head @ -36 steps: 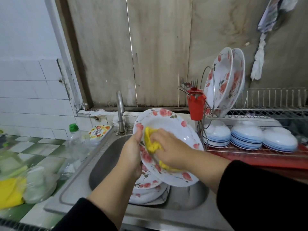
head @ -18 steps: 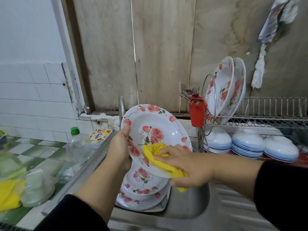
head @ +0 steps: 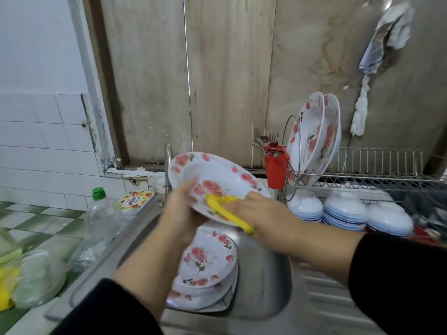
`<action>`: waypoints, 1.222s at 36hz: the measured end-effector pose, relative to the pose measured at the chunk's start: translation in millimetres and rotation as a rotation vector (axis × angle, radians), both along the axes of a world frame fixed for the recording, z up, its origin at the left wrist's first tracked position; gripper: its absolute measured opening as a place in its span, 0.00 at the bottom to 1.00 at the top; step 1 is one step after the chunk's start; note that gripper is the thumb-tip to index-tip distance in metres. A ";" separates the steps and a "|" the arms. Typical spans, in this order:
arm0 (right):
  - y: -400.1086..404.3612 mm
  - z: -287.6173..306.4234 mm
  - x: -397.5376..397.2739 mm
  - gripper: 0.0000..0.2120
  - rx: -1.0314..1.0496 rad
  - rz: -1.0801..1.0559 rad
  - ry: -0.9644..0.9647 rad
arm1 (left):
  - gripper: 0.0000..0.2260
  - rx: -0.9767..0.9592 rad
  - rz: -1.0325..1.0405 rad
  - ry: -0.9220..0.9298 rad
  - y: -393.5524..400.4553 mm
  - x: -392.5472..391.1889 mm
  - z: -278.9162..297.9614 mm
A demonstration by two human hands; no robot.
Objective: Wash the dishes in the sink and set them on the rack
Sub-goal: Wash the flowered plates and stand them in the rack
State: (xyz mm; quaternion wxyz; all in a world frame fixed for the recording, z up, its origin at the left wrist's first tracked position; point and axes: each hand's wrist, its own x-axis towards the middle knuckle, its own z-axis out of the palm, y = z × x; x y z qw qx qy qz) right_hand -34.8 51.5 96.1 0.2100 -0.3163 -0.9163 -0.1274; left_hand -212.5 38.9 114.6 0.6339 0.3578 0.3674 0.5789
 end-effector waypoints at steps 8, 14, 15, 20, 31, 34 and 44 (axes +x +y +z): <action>-10.7 -6.8 -27.9 0.28 -0.071 -0.209 0.091 | 0.18 -0.016 0.178 0.125 -5.2 28.2 -13.8; -5.9 3.8 12.9 0.28 0.005 0.053 -0.061 | 0.19 -0.055 -0.041 -0.060 -0.6 -16.0 9.1; -3.4 3.8 22.3 0.29 0.033 0.080 -0.113 | 0.18 -0.081 -0.035 -0.085 3.5 -22.5 10.2; -17.3 -6.1 -21.9 0.27 -0.027 -0.141 0.119 | 0.15 -0.045 0.257 0.198 0.5 18.3 -8.4; -6.7 -8.3 0.4 0.26 0.022 -0.077 -0.004 | 0.14 -0.072 0.189 0.065 4.6 0.3 5.3; -16.4 -20.5 -31.6 0.28 -0.060 -0.210 0.229 | 0.19 -0.031 0.252 0.238 -2.4 32.9 -13.5; -5.0 -16.9 -3.8 0.29 0.003 -0.106 0.000 | 0.14 -0.076 0.184 0.106 7.1 -1.2 6.8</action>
